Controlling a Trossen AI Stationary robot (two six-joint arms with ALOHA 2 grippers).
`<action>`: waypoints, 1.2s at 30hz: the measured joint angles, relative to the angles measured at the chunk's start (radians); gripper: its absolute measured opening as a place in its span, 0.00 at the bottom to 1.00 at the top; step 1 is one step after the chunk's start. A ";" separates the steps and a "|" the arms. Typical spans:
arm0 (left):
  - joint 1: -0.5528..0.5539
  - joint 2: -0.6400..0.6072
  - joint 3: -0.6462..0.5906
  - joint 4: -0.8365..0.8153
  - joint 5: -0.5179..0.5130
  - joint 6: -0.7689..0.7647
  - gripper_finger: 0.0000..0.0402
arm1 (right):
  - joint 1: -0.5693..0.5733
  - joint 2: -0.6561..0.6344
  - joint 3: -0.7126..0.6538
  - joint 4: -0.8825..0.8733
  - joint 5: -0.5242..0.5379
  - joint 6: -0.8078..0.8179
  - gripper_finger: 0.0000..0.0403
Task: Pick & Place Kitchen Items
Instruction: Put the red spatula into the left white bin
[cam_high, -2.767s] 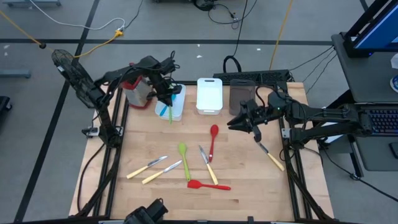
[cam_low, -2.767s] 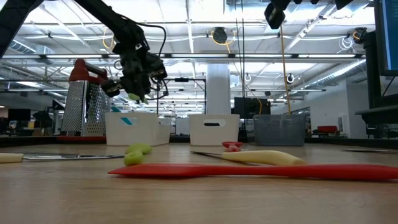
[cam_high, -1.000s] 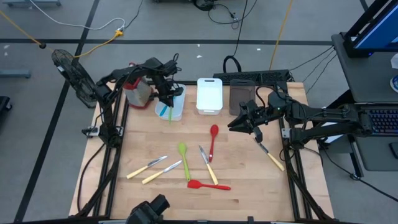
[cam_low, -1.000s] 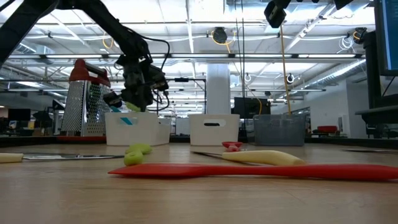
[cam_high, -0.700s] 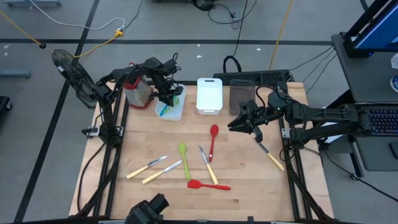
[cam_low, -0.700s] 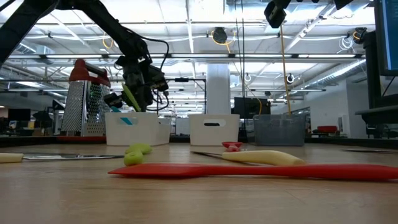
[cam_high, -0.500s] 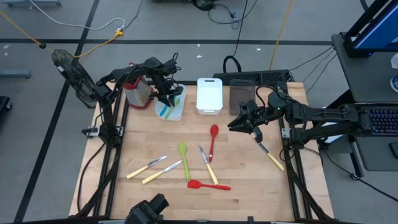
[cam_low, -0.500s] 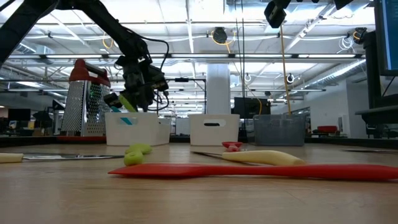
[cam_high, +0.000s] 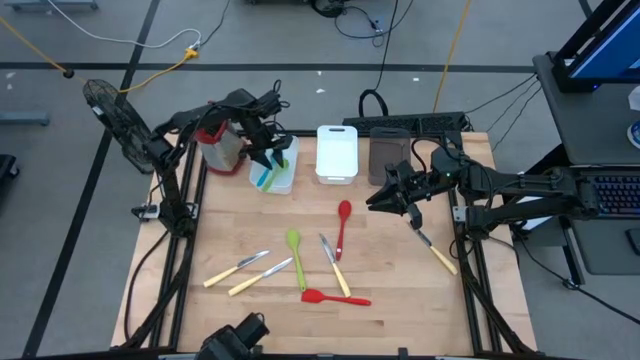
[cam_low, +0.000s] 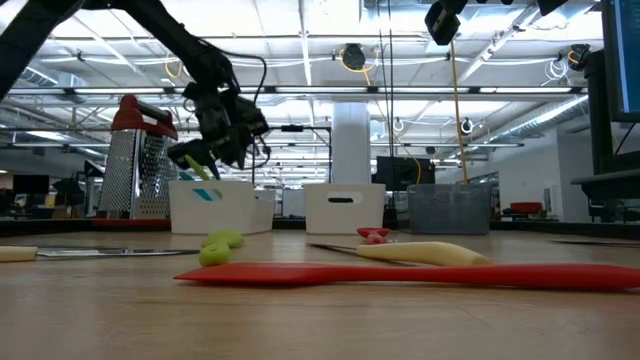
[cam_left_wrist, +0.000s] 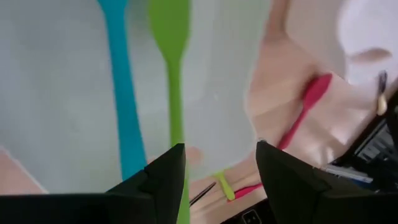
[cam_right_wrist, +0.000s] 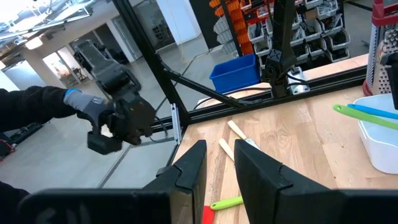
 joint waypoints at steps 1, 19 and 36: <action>-0.006 -0.015 0.000 0.000 -0.002 0.010 0.51 | 0.000 0.000 0.000 0.000 0.000 0.000 0.18; -0.346 -0.415 0.000 0.005 -0.482 -0.057 0.40 | 0.000 0.000 0.000 -0.054 0.000 -0.004 0.18; -0.753 -0.439 0.000 0.223 -0.804 -0.069 0.40 | 0.000 0.000 0.000 -0.063 -0.001 -0.011 0.18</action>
